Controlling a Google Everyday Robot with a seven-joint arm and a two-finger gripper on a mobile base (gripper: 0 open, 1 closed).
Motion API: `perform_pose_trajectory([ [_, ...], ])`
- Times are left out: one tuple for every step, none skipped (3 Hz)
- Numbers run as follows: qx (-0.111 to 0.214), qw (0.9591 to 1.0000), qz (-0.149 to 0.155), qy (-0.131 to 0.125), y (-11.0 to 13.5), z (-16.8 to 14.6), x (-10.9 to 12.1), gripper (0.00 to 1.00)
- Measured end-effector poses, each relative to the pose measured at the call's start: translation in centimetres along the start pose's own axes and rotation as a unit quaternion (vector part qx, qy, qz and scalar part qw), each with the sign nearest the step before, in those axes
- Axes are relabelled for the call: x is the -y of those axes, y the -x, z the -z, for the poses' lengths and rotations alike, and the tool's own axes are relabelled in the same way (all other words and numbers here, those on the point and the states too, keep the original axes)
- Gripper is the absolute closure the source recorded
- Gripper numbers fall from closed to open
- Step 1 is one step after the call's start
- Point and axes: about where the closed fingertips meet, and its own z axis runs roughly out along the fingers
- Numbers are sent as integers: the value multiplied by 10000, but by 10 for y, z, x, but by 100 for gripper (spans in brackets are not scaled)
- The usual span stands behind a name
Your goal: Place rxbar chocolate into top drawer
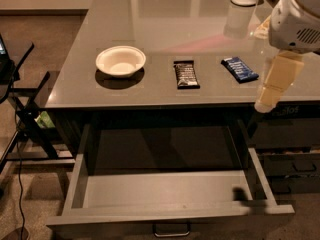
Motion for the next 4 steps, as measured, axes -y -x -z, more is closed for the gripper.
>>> perform_pose_trajectory([
  [14,10000,8,-6,1,0,1,0],
  [241,9997,84,64,13,-12,9,0],
  [491,9986,184,103,40,-31,29,0],
  [573,9976,350,176,63,-46,48,0],
])
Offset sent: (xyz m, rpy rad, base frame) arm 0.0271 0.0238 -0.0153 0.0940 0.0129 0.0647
